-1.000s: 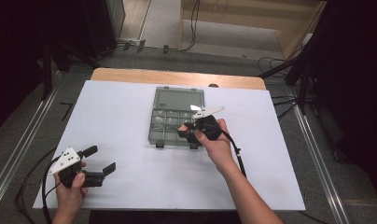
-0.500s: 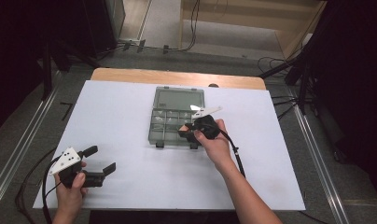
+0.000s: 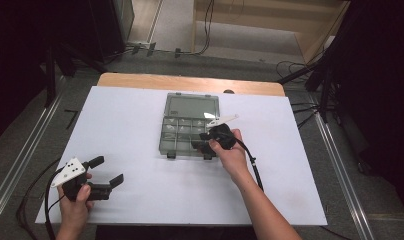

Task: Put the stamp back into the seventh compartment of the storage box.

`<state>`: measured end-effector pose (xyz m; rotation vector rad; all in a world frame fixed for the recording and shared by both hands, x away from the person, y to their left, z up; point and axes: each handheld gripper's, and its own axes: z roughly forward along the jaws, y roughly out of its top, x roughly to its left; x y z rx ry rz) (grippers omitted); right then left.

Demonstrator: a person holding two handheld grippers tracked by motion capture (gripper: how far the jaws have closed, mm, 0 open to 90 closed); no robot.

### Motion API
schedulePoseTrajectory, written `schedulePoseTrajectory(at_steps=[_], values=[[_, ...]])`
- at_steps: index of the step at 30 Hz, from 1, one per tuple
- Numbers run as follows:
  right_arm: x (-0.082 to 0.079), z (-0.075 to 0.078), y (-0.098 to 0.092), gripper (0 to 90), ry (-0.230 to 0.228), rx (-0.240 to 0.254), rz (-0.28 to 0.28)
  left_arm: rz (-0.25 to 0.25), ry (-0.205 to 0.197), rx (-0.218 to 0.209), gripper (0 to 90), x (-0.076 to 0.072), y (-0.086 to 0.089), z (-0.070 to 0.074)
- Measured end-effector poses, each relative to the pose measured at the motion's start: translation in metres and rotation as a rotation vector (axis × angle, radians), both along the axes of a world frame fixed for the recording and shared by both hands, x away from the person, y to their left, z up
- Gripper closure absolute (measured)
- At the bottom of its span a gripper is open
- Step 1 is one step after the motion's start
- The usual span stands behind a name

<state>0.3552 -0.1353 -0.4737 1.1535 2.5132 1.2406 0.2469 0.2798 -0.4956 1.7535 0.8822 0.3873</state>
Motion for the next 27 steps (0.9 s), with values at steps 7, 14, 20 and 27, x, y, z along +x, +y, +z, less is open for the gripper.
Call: schedulePoseTrajectory(at_steps=[7,14,20,27], values=[[-0.007,0.007,-0.005,9.3,-0.043,0.043,0.009,0.002,-0.003,0.013,0.0,0.001,-0.002,0.001],[-0.011,0.009,-0.014,0.0,-0.042,0.087,-0.036,0.001,-0.009,0.041,0.0,0.002,-0.006,0.003],[-0.014,0.012,-0.021,0.0,-0.061,0.100,-0.055,-0.008,0.000,0.027,0.0,0.003,-0.011,0.005],[-0.017,0.017,-0.027,0.0,-0.091,0.091,-0.049,-0.032,-0.027,0.049,0.0,0.002,-0.027,0.014]])
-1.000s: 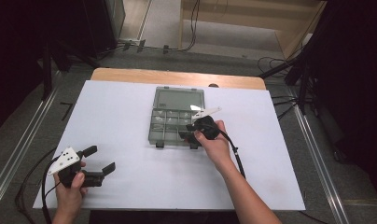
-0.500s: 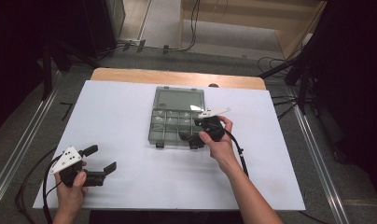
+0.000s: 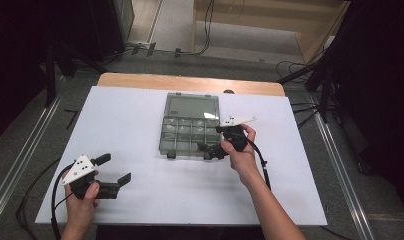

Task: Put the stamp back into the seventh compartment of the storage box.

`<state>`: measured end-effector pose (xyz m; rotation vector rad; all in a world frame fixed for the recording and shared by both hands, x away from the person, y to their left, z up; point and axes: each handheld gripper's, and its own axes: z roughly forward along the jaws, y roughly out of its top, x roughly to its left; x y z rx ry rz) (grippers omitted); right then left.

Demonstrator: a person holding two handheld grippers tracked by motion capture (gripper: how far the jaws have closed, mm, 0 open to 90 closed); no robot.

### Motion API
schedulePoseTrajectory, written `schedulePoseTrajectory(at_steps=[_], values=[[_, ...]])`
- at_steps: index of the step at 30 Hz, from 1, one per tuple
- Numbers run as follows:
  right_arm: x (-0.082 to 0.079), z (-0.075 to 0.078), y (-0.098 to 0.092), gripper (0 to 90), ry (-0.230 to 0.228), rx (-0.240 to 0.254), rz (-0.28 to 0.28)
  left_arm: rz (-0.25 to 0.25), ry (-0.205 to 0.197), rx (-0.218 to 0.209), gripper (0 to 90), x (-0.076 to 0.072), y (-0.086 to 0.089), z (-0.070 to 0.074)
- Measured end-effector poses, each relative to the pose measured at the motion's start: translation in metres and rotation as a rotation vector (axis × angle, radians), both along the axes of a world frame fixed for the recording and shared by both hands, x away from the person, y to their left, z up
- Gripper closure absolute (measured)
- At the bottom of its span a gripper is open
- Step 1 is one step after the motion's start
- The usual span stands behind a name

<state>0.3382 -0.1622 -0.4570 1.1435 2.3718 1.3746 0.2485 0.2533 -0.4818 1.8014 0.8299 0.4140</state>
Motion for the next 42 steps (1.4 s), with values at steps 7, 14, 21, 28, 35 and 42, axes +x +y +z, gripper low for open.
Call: schedulePoseTrajectory(at_steps=[7,14,21,28,35,42], values=[[-0.005,0.003,-0.002,0.0,-0.024,-0.016,0.015,-0.021,-0.004,0.002,0.0,0.008,-0.015,0.005],[-0.010,0.004,-0.007,0.0,-0.033,-0.012,0.009,-0.054,-0.004,0.014,0.0,0.014,-0.029,0.011],[-0.012,0.007,-0.011,0.0,-0.034,0.004,0.006,-0.059,-0.006,0.011,0.0,0.022,-0.038,0.016],[-0.014,0.007,-0.017,0.0,-0.034,0.015,0.001,-0.091,0.005,0.014,0.0,0.029,-0.046,0.021],[-0.015,0.006,-0.022,0.0,-0.035,0.020,-0.006,-0.103,0.003,0.002,0.0,0.037,-0.056,0.025],[-0.017,0.005,-0.029,0.0,-0.032,0.022,-0.019,-0.110,0.012,-0.008,0.0,0.049,-0.065,0.029]])
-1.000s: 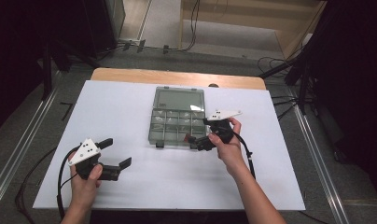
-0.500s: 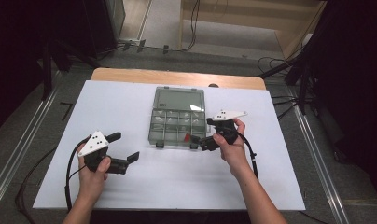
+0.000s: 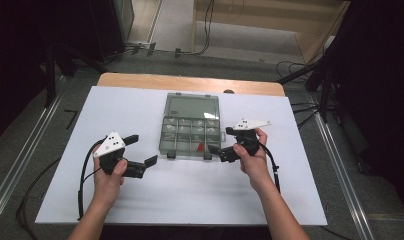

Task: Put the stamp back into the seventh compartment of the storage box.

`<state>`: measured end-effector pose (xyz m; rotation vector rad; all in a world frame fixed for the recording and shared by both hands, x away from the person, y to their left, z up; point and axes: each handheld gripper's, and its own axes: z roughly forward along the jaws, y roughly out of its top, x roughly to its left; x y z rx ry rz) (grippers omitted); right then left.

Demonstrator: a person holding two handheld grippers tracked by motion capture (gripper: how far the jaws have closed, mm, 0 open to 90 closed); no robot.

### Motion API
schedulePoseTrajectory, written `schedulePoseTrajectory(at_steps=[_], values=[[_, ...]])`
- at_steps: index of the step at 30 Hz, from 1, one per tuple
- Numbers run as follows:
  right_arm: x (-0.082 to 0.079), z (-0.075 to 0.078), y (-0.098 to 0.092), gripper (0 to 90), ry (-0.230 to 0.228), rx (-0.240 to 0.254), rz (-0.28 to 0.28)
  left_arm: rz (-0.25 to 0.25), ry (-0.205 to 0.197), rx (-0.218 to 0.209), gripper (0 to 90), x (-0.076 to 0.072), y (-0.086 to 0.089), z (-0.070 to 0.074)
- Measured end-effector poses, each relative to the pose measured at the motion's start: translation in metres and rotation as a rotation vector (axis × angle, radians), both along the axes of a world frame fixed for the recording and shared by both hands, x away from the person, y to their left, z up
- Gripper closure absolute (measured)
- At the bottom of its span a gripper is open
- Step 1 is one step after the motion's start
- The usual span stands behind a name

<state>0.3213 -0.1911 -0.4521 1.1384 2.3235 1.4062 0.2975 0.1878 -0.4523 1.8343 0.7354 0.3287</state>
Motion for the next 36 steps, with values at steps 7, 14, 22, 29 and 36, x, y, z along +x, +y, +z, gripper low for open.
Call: schedulePoseTrajectory(at_steps=[7,14,22,29,36], values=[[-0.001,-0.001,-0.007,0.0,-0.006,0.010,-0.014,-0.008,-0.001,0.013,0.0,0.008,-0.010,0.006],[-0.002,-0.001,-0.011,0.0,-0.007,0.008,-0.023,-0.015,0.001,0.014,0.0,0.016,-0.017,0.011],[-0.003,-0.002,-0.017,0.0,-0.028,0.026,-0.052,-0.013,0.009,0.004,0.0,0.025,-0.021,0.013],[0.000,-0.001,-0.023,0.0,-0.029,0.052,-0.075,-0.025,0.028,-0.039,0.0,0.032,-0.025,0.018],[0.001,0.000,-0.027,0.0,-0.028,0.066,-0.081,-0.020,0.025,-0.038,0.0,0.040,-0.025,0.023]])
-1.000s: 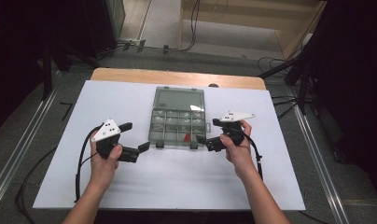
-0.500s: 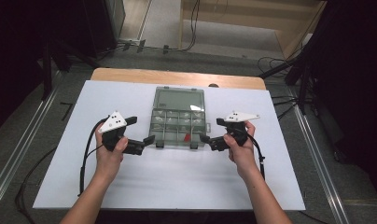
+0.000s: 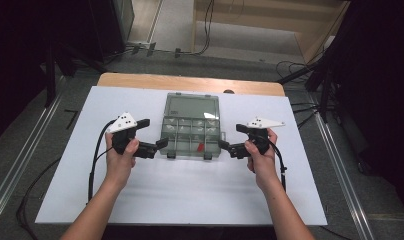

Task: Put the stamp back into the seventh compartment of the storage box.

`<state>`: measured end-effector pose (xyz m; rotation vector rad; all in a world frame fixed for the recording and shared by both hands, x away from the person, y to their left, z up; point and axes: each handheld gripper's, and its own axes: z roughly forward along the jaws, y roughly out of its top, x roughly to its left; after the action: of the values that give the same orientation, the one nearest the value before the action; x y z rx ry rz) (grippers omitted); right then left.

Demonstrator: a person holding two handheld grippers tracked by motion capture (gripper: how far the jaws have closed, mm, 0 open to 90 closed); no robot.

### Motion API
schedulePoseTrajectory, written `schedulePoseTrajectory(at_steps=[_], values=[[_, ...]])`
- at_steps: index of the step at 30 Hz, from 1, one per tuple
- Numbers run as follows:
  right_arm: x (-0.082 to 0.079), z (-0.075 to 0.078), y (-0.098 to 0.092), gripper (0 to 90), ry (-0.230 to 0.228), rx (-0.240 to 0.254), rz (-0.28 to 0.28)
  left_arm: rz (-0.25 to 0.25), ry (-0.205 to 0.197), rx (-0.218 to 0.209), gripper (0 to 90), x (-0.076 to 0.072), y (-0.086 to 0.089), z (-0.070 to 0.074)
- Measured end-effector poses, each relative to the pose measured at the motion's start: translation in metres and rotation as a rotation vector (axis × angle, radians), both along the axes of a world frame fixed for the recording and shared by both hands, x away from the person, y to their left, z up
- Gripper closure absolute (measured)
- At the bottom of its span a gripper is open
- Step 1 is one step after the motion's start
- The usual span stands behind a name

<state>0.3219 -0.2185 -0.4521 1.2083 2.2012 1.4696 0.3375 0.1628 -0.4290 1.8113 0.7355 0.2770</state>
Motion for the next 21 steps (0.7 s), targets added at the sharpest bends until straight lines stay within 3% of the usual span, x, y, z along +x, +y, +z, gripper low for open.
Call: schedulePoseTrajectory(at_steps=[21], values=[[0.010,0.005,-0.014,0.0,0.010,0.027,-0.018,-0.001,0.018,-0.011,0.5,0.024,-0.012,0.008]])
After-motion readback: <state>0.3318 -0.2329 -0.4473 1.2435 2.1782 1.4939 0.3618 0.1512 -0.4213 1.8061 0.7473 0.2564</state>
